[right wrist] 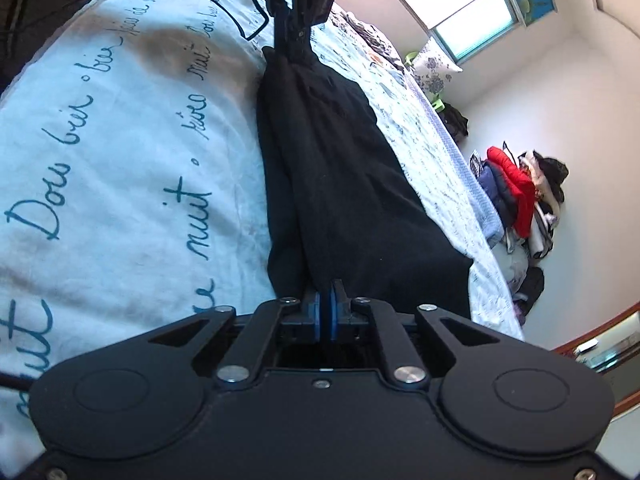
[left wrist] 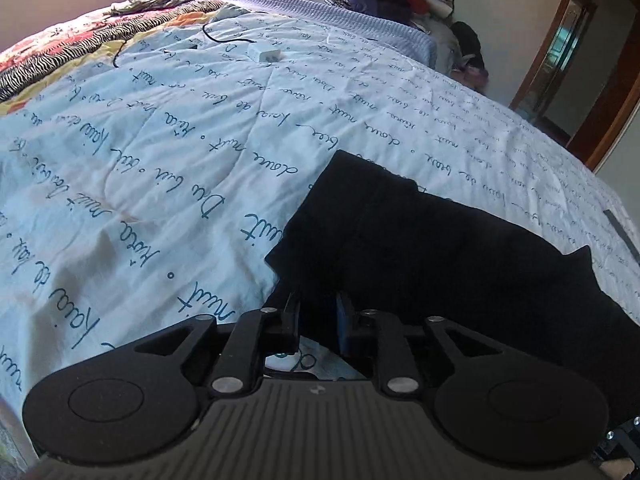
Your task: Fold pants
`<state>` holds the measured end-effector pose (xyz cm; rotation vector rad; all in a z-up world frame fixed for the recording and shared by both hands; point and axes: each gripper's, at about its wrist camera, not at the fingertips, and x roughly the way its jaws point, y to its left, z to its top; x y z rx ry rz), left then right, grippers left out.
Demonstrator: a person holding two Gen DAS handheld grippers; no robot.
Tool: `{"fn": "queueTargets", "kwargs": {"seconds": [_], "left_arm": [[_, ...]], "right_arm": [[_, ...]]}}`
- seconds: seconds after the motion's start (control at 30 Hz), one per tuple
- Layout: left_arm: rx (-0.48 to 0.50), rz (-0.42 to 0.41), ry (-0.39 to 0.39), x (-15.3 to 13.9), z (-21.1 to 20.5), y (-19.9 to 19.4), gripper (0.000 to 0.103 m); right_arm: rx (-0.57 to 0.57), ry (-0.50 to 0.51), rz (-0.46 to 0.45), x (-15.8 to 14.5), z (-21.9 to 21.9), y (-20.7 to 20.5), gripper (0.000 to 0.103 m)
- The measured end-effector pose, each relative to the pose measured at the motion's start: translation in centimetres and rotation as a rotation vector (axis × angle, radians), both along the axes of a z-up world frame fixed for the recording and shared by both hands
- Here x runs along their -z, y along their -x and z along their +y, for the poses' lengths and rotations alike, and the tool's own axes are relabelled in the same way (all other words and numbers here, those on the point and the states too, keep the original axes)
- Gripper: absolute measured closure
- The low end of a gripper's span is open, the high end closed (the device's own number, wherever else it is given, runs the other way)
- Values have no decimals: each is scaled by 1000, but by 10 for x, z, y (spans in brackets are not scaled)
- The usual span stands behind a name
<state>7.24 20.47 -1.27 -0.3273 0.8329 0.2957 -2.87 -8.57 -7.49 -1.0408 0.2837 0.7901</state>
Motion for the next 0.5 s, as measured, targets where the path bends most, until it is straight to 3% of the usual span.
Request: {"fn": "queueTargets", "kwargs": {"seconds": [0.03, 0.13, 0.2, 0.27, 0.37, 0.43, 0.5], "left_arm": [[-7, -4, -17, -4, -1, 2, 67], [-65, -60, -151, -24, -8, 18, 56], [-120, -110, -239, -40, -13, 29, 44], [-98, -146, -230, -52, -22, 34, 35], [72, -134, -160, -61, -53, 29, 34], [227, -107, -132, -58, -85, 20, 34], [406, -79, -129, -51, -126, 13, 34]], "right_arm": [[7, -10, -11, 1, -3, 6, 96], [21, -33, -5, -9, -15, 15, 95], [62, -87, 65, -18, -32, 23, 95], [119, -116, 171, -25, -52, 28, 94], [181, -177, 313, -37, -87, 42, 94], [218, -297, 459, -54, -115, 44, 94], [266, -449, 476, -72, -139, 45, 94]]}}
